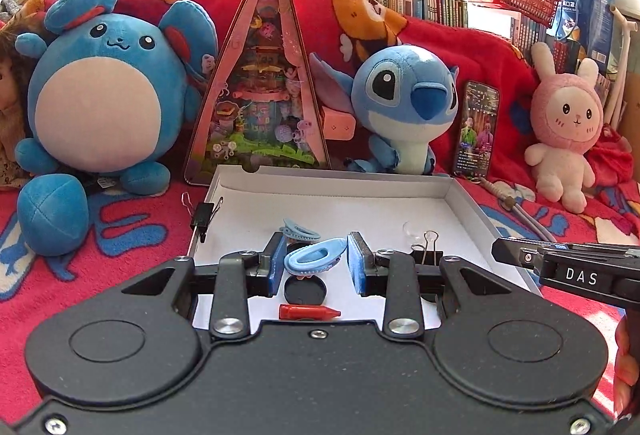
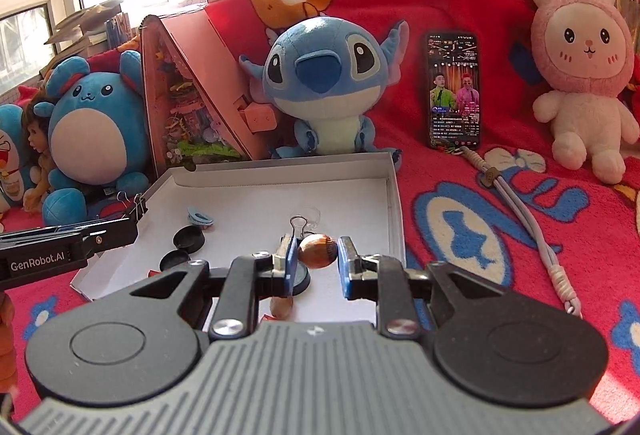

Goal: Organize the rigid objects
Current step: 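Lift the hair clip and brown ball with both grippers over the white box, then lower both grippers into the box and open them to release the hair clip and ball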

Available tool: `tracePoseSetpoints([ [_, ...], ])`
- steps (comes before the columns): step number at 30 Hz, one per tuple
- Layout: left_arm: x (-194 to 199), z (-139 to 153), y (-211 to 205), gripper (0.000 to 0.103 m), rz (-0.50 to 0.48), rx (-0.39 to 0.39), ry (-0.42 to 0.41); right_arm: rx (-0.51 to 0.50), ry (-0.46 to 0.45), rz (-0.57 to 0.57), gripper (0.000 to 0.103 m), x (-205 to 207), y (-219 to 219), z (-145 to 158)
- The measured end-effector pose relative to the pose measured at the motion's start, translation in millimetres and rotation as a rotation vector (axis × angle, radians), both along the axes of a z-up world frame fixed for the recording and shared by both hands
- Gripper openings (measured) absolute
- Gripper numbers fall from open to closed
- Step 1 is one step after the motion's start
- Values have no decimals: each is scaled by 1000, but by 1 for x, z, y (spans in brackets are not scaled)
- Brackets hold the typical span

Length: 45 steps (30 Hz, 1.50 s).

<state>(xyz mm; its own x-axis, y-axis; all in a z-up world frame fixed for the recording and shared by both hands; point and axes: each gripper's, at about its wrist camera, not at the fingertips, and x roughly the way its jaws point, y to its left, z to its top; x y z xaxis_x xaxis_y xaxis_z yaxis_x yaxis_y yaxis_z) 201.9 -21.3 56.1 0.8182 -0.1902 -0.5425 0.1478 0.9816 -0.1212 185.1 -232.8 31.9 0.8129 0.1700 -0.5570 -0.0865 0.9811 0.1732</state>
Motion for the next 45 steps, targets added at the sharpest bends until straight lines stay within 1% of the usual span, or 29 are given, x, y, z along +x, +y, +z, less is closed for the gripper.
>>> tracePoseSetpoints([
  [5, 20, -2, -4, 31, -1, 31, 6, 19, 26, -15, 26, 17, 3, -4],
  [10, 46, -4, -2, 31, 16, 9, 42, 51, 60, -36, 26, 37, 3, -4],
  [14, 65, -5, 0, 31, 18, 1, 50, 82, 83, -49, 26, 57, 1, -3],
  [17, 79, -7, 0, 31, 26, -10, 47, 82, 102, -64, 26, 70, 1, -4],
  [21, 93, -15, -2, 31, 48, -42, 42, 97, 143, -94, 26, 89, -1, -14],
  [23, 98, -19, -5, 31, 56, -35, 51, 111, 159, -114, 26, 95, -3, -22],
  [27, 105, -24, -12, 31, 34, -3, 53, 107, 158, -115, 26, 103, -1, -30],
  [32, 115, -30, -18, 31, 26, 30, 70, 116, 151, -98, 26, 113, 7, -31],
  [38, 121, -38, -21, 31, 28, 47, 85, 90, 154, -84, 26, 123, 18, -36],
  [45, 124, -47, -23, 32, 30, 49, 98, 66, 149, -85, 26, 126, 23, -44],
])
